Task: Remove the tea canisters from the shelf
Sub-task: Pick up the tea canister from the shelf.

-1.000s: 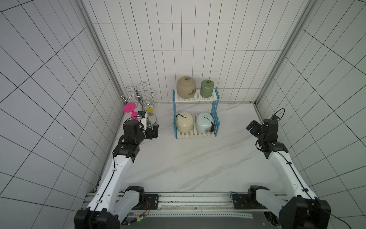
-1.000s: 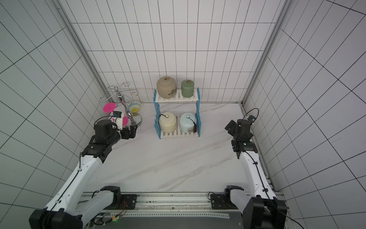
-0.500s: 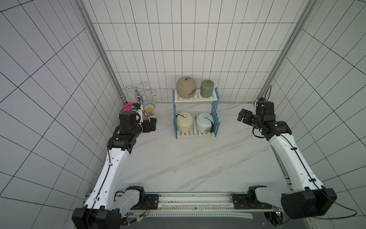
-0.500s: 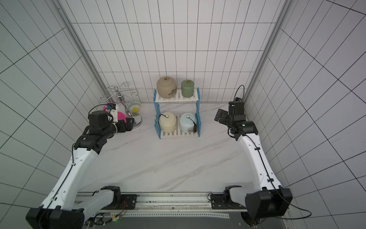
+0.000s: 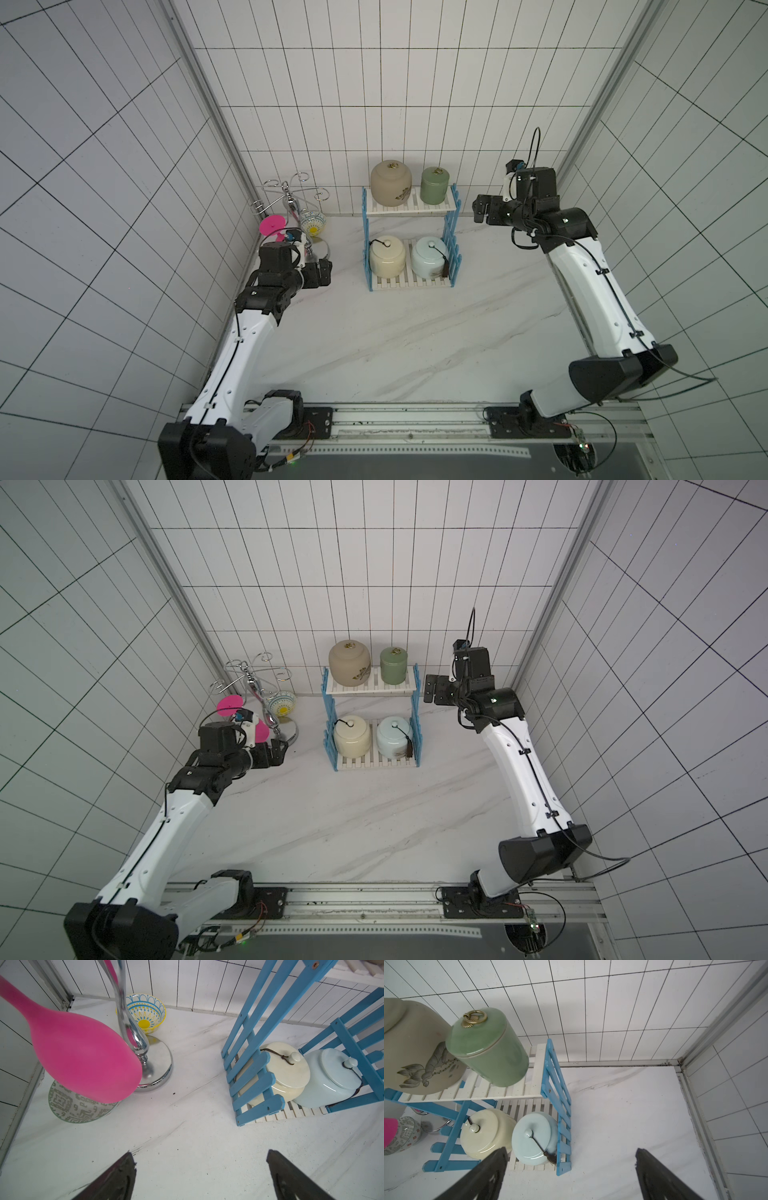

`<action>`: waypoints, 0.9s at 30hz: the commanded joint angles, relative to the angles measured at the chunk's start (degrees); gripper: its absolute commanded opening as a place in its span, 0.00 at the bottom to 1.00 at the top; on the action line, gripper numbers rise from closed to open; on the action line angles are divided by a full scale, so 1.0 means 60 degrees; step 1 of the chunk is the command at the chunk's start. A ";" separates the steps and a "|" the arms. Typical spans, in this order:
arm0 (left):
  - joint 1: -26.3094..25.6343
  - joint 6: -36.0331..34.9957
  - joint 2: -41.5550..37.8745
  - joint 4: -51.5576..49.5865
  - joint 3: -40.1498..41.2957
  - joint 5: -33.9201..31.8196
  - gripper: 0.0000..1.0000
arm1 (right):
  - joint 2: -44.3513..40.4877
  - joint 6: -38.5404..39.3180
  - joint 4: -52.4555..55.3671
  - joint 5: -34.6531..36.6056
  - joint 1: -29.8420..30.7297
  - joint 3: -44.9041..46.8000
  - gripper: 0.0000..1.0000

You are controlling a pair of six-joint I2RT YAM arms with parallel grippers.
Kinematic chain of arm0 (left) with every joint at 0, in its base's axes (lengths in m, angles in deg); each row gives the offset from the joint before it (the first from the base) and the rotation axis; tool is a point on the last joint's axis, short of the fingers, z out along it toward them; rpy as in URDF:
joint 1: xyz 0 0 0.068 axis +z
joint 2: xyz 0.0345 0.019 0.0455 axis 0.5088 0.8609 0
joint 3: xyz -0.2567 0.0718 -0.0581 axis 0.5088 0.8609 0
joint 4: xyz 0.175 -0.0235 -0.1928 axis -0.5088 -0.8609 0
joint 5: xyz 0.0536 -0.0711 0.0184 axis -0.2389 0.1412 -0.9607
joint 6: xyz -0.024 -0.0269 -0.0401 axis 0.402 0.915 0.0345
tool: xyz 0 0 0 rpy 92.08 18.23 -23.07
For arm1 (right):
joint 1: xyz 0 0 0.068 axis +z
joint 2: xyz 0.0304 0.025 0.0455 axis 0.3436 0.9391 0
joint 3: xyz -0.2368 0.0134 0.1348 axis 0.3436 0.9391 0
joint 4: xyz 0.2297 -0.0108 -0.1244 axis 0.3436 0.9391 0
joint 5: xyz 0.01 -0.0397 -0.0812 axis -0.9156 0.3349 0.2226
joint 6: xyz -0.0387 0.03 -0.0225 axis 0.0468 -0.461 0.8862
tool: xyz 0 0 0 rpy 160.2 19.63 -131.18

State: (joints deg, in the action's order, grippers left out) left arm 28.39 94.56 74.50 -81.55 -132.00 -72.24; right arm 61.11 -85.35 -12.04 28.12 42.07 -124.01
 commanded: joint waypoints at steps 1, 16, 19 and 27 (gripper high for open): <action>0.0025 -0.0139 -0.0028 0.0373 0.0074 0.0238 0.99 | 0.0840 0.0330 0.1102 -0.0340 0.0242 -0.1640 0.99; 0.0072 -0.0183 0.0060 0.0400 0.0106 0.0246 0.99 | 0.3847 0.0010 0.2108 -0.1324 0.0685 -0.6601 1.00; 0.0106 -0.0184 0.0045 0.0415 0.0132 0.0267 0.99 | 0.4013 -0.0022 0.1578 -0.1386 0.0724 -0.6614 1.00; 0.0177 -0.0285 0.0031 0.0415 0.0127 0.0176 0.99 | 0.4592 0.0471 0.0579 -0.0792 0.1048 -0.6768 1.00</action>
State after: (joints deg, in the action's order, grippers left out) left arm 29.11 93.84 74.63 -80.65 -131.69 -71.20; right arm 87.29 -84.12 -4.87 21.54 47.27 -162.11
